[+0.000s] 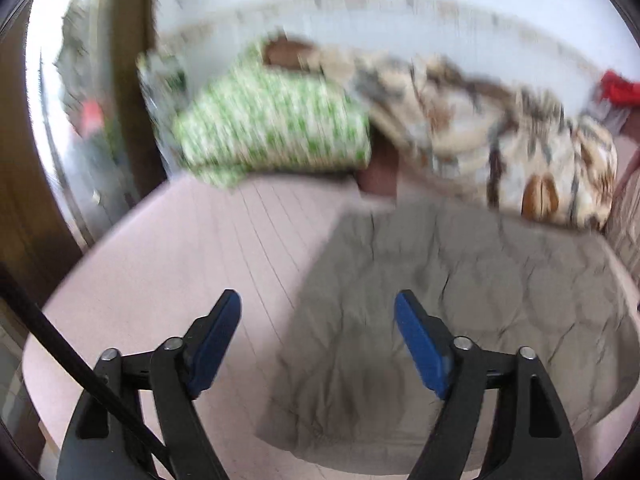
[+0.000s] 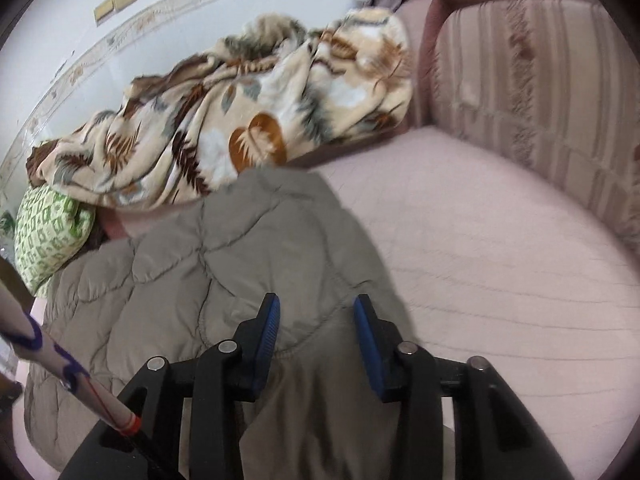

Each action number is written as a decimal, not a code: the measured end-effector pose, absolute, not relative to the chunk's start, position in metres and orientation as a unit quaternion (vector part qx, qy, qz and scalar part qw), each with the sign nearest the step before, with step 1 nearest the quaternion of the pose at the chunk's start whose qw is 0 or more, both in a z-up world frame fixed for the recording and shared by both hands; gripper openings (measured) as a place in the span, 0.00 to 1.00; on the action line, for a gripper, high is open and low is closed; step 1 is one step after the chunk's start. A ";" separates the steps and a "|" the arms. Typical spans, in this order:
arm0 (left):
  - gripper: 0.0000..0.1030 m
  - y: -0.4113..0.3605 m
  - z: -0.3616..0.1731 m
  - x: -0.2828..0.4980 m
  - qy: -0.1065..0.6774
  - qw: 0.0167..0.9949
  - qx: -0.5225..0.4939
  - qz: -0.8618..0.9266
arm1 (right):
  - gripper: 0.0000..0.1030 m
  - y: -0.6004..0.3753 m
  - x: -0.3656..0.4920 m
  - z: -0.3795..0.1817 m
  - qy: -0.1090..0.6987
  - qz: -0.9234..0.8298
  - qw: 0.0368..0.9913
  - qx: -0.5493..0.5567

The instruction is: Fold large clothes

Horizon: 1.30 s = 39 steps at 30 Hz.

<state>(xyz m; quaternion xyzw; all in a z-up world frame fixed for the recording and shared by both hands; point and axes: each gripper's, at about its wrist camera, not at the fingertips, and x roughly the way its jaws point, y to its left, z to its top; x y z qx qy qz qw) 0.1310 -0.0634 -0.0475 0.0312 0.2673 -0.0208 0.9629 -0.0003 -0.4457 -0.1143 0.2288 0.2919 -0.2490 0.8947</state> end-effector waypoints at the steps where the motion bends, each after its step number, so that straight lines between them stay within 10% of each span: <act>1: 0.89 -0.062 -0.037 0.119 0.248 0.968 0.030 -0.019 | 0.46 -0.443 -0.006 -0.109 0.284 -0.252 0.897 0.224; 6: 0.91 -0.052 -0.011 0.058 0.231 0.972 0.040 -0.027 | 0.62 -0.406 -0.058 -0.095 0.260 -0.259 0.907 0.208; 39: 0.91 -0.082 -0.071 -0.171 0.378 0.915 0.063 -0.127 | 0.79 -0.225 -0.261 -0.113 0.395 -0.211 0.887 0.113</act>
